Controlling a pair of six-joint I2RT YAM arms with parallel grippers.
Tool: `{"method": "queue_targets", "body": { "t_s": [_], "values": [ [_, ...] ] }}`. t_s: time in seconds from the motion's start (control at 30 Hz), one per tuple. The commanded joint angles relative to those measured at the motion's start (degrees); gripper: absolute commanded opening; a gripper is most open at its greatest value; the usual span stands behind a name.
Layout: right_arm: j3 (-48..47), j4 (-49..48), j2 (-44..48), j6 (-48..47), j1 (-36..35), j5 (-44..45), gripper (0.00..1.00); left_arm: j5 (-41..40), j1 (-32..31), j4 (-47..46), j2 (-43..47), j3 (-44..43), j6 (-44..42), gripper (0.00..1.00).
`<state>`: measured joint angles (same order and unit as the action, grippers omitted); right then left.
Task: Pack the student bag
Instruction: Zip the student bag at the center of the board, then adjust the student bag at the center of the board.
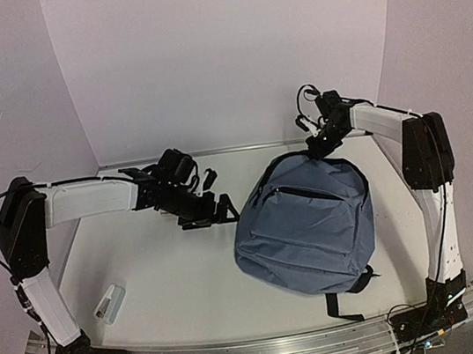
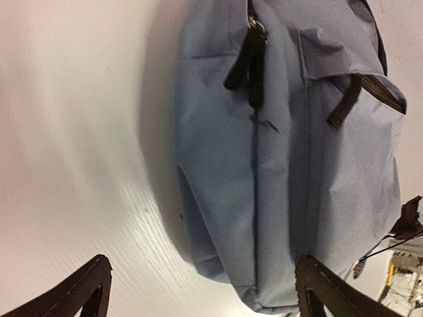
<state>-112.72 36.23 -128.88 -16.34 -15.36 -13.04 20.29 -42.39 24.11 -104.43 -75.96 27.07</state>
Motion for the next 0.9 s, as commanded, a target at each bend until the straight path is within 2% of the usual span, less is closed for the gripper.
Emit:
{"method": "queue_targets", "body": {
  "t_s": [0.0,0.13,0.2,0.4,0.57,0.73,0.87],
  "values": [
    [2.0,-1.0,3.6,0.8,-0.8,1.3,0.0,1.0,-4.8,-9.4,7.1,10.1,8.6,1.0],
    [2.6,-1.0,4.0,1.2,-0.8,1.3,0.0,0.9,-8.9,-20.4,9.0,18.6,15.6,0.97],
    [2.6,-1.0,4.2,1.6,-0.8,0.9,0.0,1.2,-10.0,-25.3,8.7,21.1,18.5,0.87],
    [5.3,0.0,6.0,2.8,-0.8,-0.9,0.0,1.5,-10.5,-38.3,3.8,21.7,23.2,0.47],
    [12.6,0.6,10.9,1.8,-0.7,-1.7,0.0,-0.3,-8.1,-37.6,0.0,15.9,22.1,0.03],
    [22.6,1.3,17.1,2.6,-0.7,-5.5,0.0,1.4,1.7,-35.1,-2.2,12.7,22.5,0.0],
    [30.7,2.0,22.1,5.4,-0.7,-14.4,0.02,4.5,9.1,-28.9,-7.9,0.9,17.4,0.0]
  ]
}}
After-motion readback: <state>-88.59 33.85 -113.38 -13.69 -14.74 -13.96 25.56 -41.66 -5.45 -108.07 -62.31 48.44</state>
